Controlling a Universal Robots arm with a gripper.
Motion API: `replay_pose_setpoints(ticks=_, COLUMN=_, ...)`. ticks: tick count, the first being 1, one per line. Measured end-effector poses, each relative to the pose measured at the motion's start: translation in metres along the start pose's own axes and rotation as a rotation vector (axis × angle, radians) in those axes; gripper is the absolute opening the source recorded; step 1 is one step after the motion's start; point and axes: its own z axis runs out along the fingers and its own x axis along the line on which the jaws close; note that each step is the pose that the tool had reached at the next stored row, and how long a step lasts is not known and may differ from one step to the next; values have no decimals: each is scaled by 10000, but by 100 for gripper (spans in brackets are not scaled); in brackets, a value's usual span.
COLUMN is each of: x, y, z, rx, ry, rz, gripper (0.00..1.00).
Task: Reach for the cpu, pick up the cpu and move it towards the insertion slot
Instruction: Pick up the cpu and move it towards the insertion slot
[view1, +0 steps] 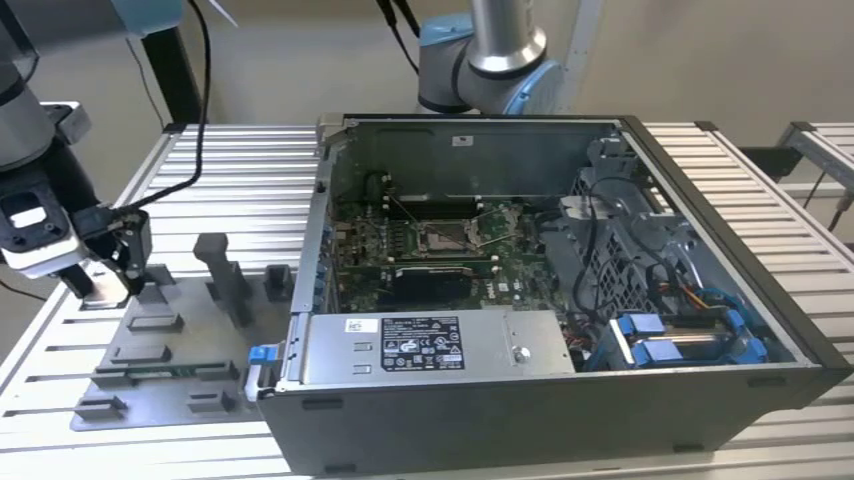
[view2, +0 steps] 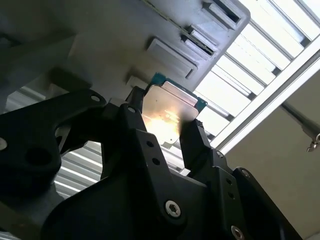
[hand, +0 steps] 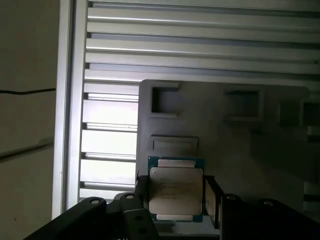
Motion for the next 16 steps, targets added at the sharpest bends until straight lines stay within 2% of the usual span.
replay_pose_setpoints(ticks=16, x=1, y=10, z=-240, rx=2, ry=2, rz=0, gripper=0)
